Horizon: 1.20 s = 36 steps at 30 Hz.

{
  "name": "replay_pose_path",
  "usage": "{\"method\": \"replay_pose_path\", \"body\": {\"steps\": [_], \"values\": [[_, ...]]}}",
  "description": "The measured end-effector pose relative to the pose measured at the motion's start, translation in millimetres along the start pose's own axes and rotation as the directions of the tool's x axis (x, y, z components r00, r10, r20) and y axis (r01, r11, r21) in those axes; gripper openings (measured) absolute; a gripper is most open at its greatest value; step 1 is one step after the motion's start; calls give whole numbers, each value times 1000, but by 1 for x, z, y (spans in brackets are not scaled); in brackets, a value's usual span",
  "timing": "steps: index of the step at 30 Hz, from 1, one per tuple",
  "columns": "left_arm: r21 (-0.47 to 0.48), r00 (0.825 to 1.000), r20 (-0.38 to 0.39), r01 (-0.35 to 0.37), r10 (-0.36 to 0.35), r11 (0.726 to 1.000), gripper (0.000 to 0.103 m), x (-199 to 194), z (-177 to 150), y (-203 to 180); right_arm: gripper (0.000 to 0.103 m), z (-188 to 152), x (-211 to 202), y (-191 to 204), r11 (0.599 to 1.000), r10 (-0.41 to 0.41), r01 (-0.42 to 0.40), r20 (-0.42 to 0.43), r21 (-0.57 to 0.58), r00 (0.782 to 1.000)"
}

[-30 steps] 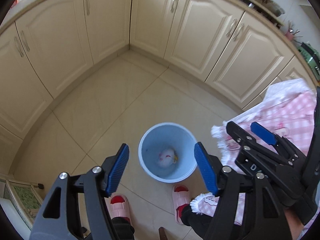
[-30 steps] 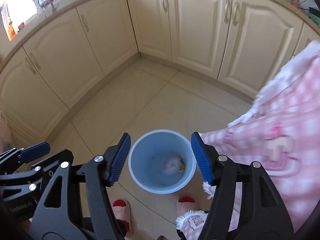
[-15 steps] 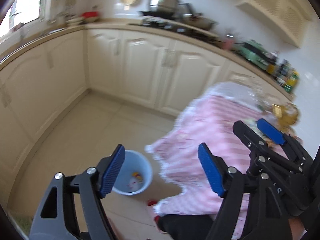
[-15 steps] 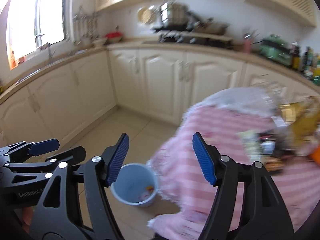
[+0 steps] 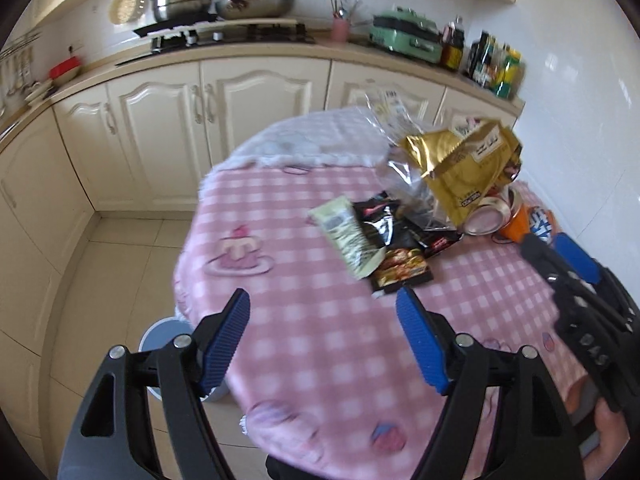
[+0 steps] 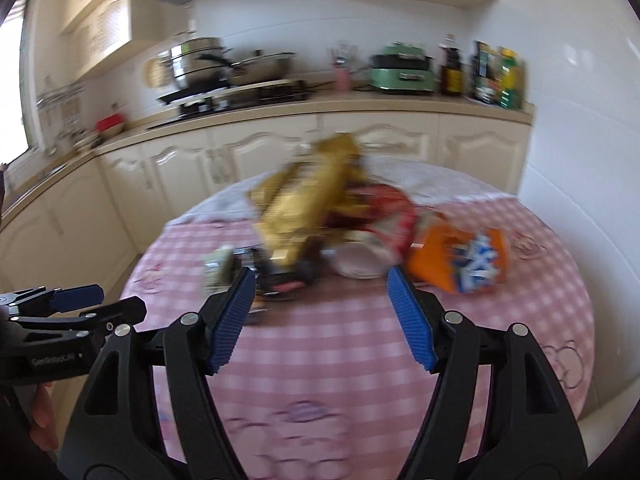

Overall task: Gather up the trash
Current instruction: 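Grasp the beige snack packet with the left tool while the right tool grasps the orange Fanta can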

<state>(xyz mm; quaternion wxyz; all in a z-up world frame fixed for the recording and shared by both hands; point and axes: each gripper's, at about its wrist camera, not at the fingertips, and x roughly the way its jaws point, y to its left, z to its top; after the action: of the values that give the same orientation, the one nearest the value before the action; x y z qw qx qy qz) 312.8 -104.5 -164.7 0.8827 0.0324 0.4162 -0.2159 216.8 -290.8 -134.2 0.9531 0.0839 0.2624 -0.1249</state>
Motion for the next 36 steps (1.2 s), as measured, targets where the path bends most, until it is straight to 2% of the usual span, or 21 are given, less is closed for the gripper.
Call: {"method": "replay_pose_path", "body": {"steps": [5,11,15,19,21,24,27,32,34,36], "values": [[-8,999,-51,-18,18,1000,74,40,20,-14,68,-2,8,-36,998,-49,49,-4,42,999],[-51,993,-107,-47,41,998,74,79,36,-9,71,4,13,-71,990,-96,96,-8,103,995],[-35,994,-98,-62,58,997,72,86,42,-10,74,7,13,-89,978,-159,158,-6,137,987],[-41,993,-93,-70,66,997,35,89,47,-5,76,8,16,-113,958,-211,213,-28,193,977],[-50,994,-95,-49,44,998,29,88,47,-3,77,9,20,-122,948,-223,227,-45,223,974],[-65,996,-81,-31,26,997,16,83,45,-1,78,10,33,-131,947,-177,192,-81,259,981],[-70,997,-80,4,-10,998,15,79,41,-2,78,14,53,-135,946,-117,150,-127,288,985],[-63,998,-53,24,-28,998,12,62,34,-2,77,12,81,-141,930,-23,99,-213,354,977],[-64,999,-34,34,-37,997,12,53,32,-1,70,11,85,-140,930,-3,86,-228,357,974],[-67,999,-22,44,-46,997,11,45,30,0,47,10,83,-141,927,11,72,-219,368,976]]}}
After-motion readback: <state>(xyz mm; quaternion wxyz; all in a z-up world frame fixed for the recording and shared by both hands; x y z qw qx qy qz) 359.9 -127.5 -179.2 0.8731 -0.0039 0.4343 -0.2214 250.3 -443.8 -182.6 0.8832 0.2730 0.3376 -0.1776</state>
